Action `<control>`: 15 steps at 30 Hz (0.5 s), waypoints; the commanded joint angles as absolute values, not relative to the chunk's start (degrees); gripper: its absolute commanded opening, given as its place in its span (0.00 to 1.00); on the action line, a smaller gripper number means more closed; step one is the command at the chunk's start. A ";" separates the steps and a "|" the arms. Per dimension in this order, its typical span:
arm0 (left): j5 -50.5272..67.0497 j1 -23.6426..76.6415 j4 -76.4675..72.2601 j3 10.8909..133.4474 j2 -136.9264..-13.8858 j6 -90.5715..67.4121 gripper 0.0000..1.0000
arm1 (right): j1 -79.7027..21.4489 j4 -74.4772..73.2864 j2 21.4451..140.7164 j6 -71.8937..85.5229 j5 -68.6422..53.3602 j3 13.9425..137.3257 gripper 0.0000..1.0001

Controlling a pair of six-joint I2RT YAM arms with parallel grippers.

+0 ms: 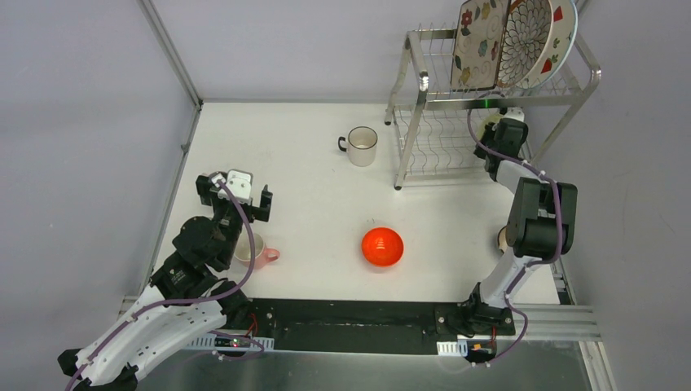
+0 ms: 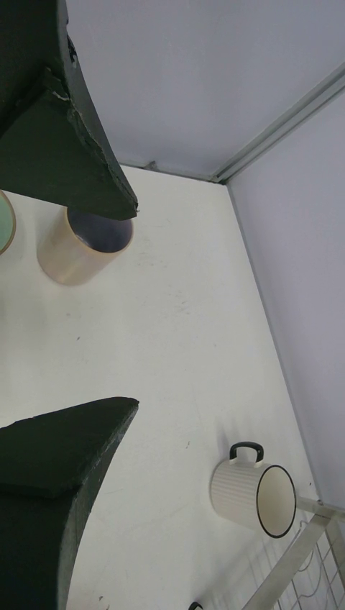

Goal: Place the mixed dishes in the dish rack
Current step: Place the cup on the dish rack.

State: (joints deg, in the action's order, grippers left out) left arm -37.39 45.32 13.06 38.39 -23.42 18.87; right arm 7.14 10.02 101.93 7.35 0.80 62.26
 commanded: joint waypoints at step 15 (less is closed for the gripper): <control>-37.29 45.15 13.04 38.71 -26.84 21.32 0.98 | 10.90 12.63 113.05 6.87 -5.68 78.17 0.28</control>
State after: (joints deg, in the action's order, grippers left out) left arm -37.39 45.32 13.93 38.39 -25.08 19.29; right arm 10.46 11.40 111.98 6.96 -6.74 73.30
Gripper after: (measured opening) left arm 0.982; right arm 0.239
